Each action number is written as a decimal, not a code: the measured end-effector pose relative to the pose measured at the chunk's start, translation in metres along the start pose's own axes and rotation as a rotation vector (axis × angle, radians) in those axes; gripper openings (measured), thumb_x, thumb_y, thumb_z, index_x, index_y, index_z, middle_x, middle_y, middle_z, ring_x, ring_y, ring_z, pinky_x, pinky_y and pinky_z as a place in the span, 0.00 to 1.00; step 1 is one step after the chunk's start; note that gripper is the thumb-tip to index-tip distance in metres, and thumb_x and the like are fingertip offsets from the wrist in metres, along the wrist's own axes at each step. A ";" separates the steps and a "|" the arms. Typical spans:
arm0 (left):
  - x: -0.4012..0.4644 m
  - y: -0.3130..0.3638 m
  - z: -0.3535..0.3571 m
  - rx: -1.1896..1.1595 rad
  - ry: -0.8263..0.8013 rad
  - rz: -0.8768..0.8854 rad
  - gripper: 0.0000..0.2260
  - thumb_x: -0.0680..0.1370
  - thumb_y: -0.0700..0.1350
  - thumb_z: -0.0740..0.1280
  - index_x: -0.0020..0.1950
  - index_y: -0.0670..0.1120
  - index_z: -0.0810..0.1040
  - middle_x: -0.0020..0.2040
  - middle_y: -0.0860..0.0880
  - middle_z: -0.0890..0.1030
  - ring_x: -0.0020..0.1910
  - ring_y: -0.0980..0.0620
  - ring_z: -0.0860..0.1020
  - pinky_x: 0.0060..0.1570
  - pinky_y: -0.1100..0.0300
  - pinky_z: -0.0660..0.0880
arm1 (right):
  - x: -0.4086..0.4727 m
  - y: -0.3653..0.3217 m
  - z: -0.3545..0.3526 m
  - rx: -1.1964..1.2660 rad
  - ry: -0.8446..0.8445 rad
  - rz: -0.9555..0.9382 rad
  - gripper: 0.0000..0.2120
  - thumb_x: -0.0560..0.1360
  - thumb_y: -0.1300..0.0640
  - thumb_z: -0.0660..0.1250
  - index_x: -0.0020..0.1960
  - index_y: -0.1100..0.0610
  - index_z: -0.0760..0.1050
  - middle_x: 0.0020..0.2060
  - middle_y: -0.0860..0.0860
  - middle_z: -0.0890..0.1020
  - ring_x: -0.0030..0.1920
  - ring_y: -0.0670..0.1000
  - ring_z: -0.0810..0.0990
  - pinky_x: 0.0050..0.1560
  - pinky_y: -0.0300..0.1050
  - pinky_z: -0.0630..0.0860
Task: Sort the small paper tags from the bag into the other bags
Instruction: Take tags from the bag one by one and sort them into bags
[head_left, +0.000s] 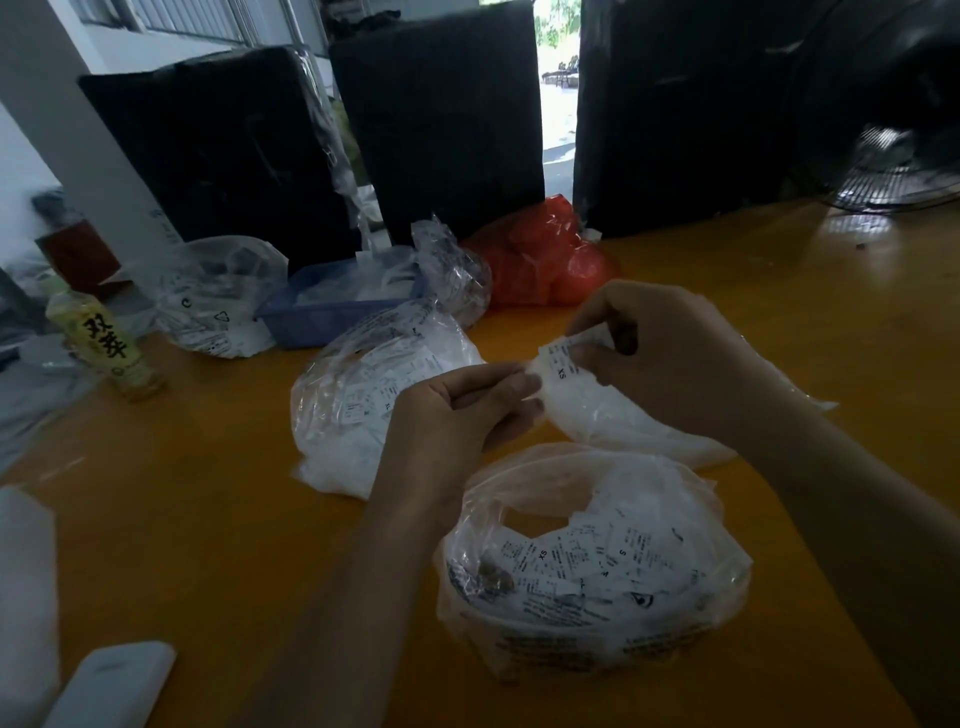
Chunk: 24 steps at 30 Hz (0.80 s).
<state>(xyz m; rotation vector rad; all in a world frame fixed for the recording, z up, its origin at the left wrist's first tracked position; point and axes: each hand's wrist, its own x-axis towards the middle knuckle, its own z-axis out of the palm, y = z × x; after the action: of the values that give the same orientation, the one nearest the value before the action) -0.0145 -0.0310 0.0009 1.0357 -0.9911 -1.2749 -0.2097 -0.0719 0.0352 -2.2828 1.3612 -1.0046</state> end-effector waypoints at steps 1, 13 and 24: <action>0.001 0.000 0.000 -0.042 -0.004 -0.016 0.16 0.66 0.46 0.79 0.52 0.44 0.88 0.51 0.40 0.88 0.51 0.44 0.87 0.47 0.63 0.82 | 0.001 0.001 -0.002 0.029 0.023 0.010 0.07 0.77 0.55 0.72 0.51 0.45 0.77 0.40 0.39 0.79 0.39 0.37 0.80 0.35 0.29 0.74; 0.002 0.001 0.000 -0.112 -0.075 -0.064 0.18 0.62 0.46 0.81 0.50 0.44 0.89 0.53 0.40 0.87 0.53 0.45 0.87 0.48 0.62 0.83 | 0.001 -0.002 -0.001 0.069 0.046 0.014 0.07 0.78 0.54 0.72 0.49 0.43 0.75 0.40 0.39 0.79 0.39 0.38 0.80 0.37 0.26 0.74; 0.002 -0.002 0.000 0.004 -0.022 -0.032 0.13 0.68 0.48 0.78 0.51 0.48 0.89 0.51 0.40 0.88 0.51 0.45 0.87 0.48 0.61 0.83 | -0.003 -0.003 0.006 -0.009 -0.077 -0.059 0.09 0.80 0.55 0.69 0.57 0.43 0.80 0.37 0.37 0.79 0.40 0.32 0.79 0.38 0.23 0.71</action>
<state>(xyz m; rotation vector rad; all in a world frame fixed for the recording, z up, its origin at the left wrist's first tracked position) -0.0144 -0.0335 -0.0011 1.0462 -0.9983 -1.3134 -0.2050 -0.0680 0.0315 -2.3555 1.2766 -0.9197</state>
